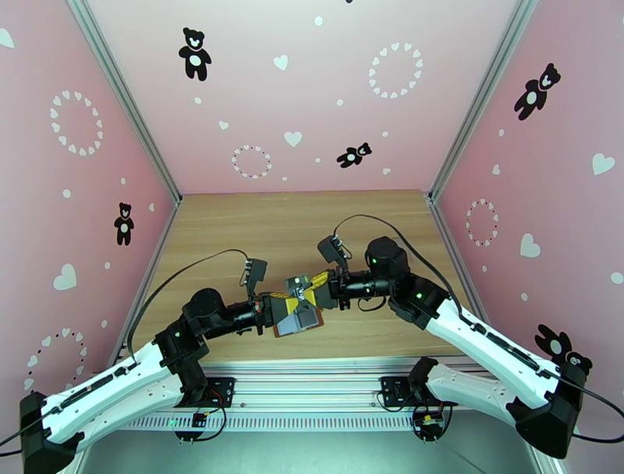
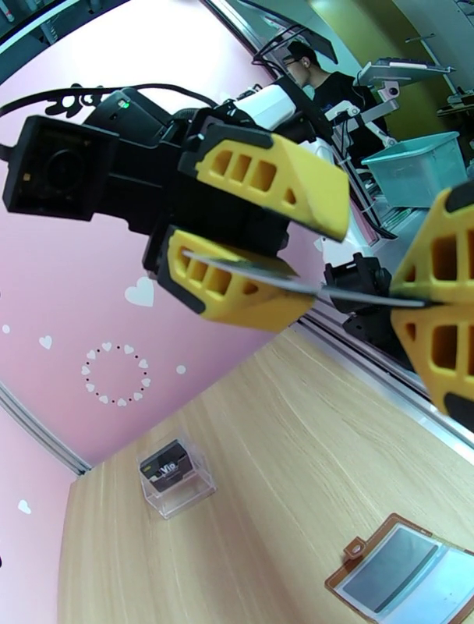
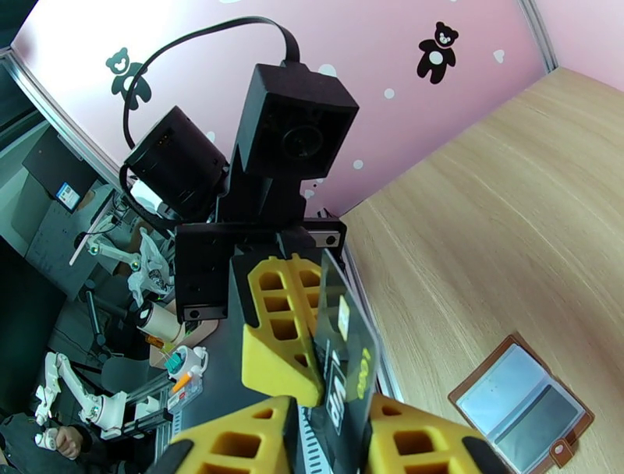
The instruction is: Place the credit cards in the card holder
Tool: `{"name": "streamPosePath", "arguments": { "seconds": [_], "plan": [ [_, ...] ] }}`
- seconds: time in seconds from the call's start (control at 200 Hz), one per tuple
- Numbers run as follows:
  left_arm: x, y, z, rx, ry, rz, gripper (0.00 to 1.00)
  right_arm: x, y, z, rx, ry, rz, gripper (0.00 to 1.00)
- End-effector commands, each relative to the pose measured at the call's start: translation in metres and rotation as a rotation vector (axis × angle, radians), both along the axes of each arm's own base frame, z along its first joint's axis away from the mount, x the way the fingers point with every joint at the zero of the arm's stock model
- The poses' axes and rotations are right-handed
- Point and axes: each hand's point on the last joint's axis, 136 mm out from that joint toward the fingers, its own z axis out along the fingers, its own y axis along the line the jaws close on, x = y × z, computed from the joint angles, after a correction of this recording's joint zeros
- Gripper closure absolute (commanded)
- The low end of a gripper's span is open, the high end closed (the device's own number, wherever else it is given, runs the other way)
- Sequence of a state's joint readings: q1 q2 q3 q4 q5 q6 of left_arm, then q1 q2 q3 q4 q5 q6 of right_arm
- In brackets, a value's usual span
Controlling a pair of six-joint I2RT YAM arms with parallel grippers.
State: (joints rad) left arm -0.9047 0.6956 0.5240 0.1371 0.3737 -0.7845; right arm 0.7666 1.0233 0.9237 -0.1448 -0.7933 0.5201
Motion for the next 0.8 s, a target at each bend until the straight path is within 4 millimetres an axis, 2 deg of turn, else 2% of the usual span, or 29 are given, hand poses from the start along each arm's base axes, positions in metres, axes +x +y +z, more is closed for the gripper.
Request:
{"name": "streamPosePath", "arguments": {
  "seconds": [0.0,0.21,0.4,0.52,0.671,0.706,0.766,0.796],
  "plan": [
    [0.001,0.000,0.001,-0.010,0.028,0.000,1.00,-0.016,-0.002,0.015,0.039,-0.015,0.055,0.77],
    [-0.002,0.002,0.008,-0.030,0.020,-0.002,1.00,-0.021,-0.005,0.011,0.034,-0.012,0.065,0.76],
    [-0.002,0.002,0.009,-0.039,0.025,-0.004,1.00,-0.025,-0.005,0.010,0.038,-0.008,0.083,0.80],
    [-0.003,0.001,0.009,-0.038,0.028,-0.009,1.00,-0.026,-0.003,0.010,0.037,-0.003,0.093,0.87],
    [-0.003,0.002,0.009,-0.040,0.034,0.001,1.00,-0.028,-0.002,0.011,0.038,-0.005,0.099,1.00],
    [-0.001,0.005,0.008,-0.035,0.038,0.020,0.88,-0.027,-0.003,0.009,0.030,-0.004,0.092,1.00],
    [0.011,0.015,-0.002,0.020,0.061,0.118,0.55,-0.022,-0.004,0.004,0.001,-0.005,0.056,1.00],
    [0.022,0.027,-0.012,0.076,0.085,0.211,0.42,-0.018,-0.005,0.000,-0.017,-0.004,0.034,1.00]
  ]
}}
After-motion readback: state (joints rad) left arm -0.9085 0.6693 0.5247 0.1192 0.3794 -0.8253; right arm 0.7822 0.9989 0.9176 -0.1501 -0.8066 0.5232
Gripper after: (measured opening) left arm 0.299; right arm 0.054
